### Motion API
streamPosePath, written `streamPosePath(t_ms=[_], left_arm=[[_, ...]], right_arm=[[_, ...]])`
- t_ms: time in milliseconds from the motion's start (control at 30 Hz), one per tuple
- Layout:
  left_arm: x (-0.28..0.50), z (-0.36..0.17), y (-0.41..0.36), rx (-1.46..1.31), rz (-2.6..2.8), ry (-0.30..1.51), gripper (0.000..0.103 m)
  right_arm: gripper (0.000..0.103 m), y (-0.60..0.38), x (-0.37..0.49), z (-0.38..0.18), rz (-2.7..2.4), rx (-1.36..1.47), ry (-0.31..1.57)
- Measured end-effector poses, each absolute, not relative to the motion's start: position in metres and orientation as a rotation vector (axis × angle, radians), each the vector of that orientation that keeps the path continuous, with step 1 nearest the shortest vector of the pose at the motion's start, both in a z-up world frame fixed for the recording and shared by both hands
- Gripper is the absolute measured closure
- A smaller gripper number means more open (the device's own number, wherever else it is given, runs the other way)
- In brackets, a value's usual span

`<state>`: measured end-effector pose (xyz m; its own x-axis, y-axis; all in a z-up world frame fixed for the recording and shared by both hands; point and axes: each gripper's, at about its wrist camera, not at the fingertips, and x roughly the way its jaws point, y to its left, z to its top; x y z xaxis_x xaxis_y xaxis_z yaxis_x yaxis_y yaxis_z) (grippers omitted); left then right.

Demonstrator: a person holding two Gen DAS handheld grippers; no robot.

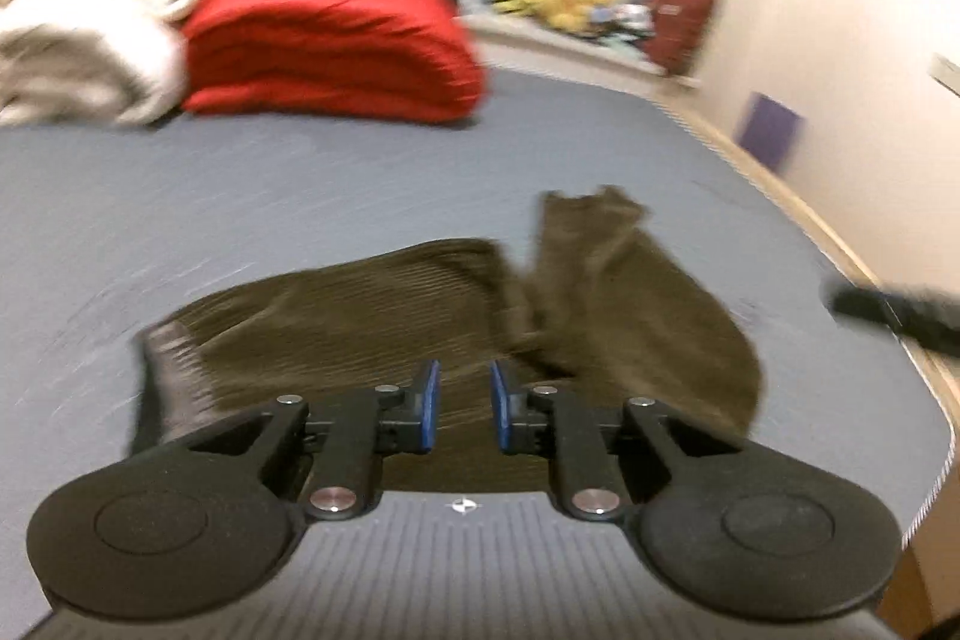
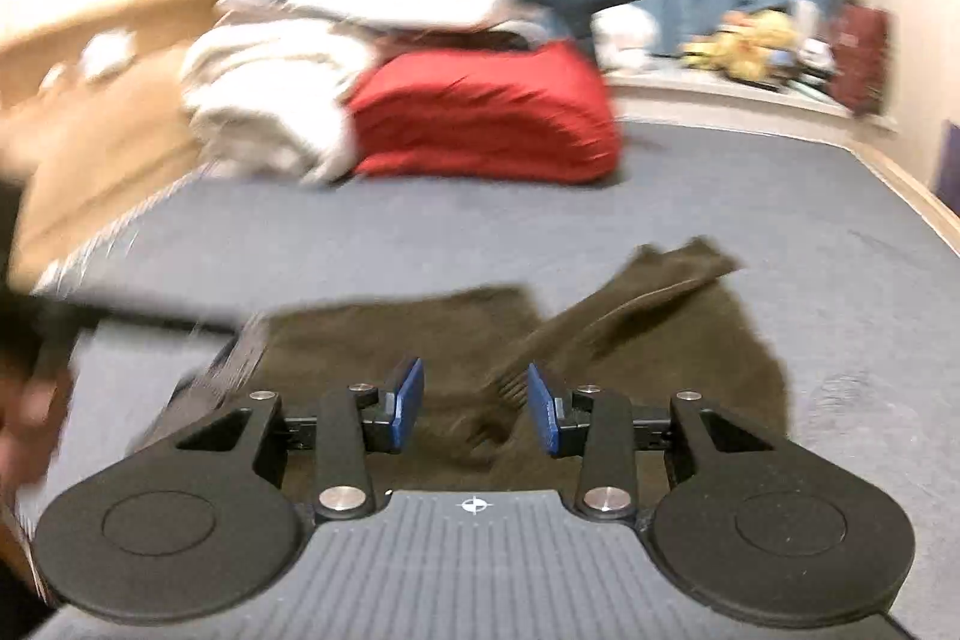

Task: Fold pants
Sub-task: 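Lay the pants down and open the left tool, then grasp a pant leg hem with the right tool and pull it straight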

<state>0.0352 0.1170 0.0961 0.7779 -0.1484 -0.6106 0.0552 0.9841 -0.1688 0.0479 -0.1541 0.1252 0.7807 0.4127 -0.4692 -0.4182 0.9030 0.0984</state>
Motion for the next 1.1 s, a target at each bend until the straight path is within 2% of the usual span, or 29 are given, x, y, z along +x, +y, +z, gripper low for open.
streamPosePath(t_ms=[100, 167, 200, 267, 400, 500, 567, 667, 767, 900, 1000, 1067, 1100], left_arm=[[0.038, 0.059, 0.081, -0.073, -0.193, 0.668, 0.083], [0.055, 0.024, 0.061, -0.049, -0.156, 0.864, 0.083], [0.059, 0.016, 0.055, -0.077, -0.180, 0.891, 0.083], [0.064, 0.012, 0.043, -0.065, -0.243, 0.877, 0.081], [0.077, 0.009, 0.037, -0.023, -0.174, 0.856, 0.080], [0.090, 0.001, 0.045, -0.071, -0.125, 0.887, 0.072], [0.096, -0.002, 0.053, -0.086, -0.092, 0.909, 0.061], [0.104, 0.000, 0.067, -0.123, -0.070, 0.930, 0.057], [0.100, 0.007, 0.074, -0.141, -0.059, 0.927, 0.049], [0.095, 0.015, 0.079, -0.147, -0.052, 0.917, 0.046], [0.091, 0.018, 0.083, -0.152, -0.043, 0.914, 0.045], [0.088, 0.022, 0.085, -0.154, -0.043, 0.908, 0.045], [0.086, 0.023, 0.086, -0.154, -0.042, 0.903, 0.045]], right_arm=[[0.063, -0.167, 0.066, 0.107, 0.413, 0.024, 0.479], [0.063, -0.172, 0.075, 0.075, 0.397, 0.042, 0.488], [0.063, -0.172, 0.082, 0.057, 0.376, 0.037, 0.532], [0.063, -0.165, 0.100, 0.033, 0.339, 0.033, 0.647], [0.062, -0.151, 0.125, 0.010, 0.348, -0.041, 0.650], [0.054, -0.143, 0.150, -0.005, 0.332, -0.015, 0.684], [0.047, -0.133, 0.165, -0.012, 0.329, -0.009, 0.709], [0.032, -0.111, 0.184, -0.023, 0.321, -0.047, 0.721], [0.030, -0.099, 0.196, -0.035, 0.309, -0.064, 0.752], [0.030, -0.083, 0.204, -0.045, 0.327, -0.060, 0.782], [0.041, -0.075, 0.202, -0.049, 0.311, -0.118, 0.758], [0.077, -0.076, 0.201, -0.050, 0.294, -0.147, 0.755], [0.082, -0.079, 0.201, -0.050, 0.289, -0.147, 0.753]])
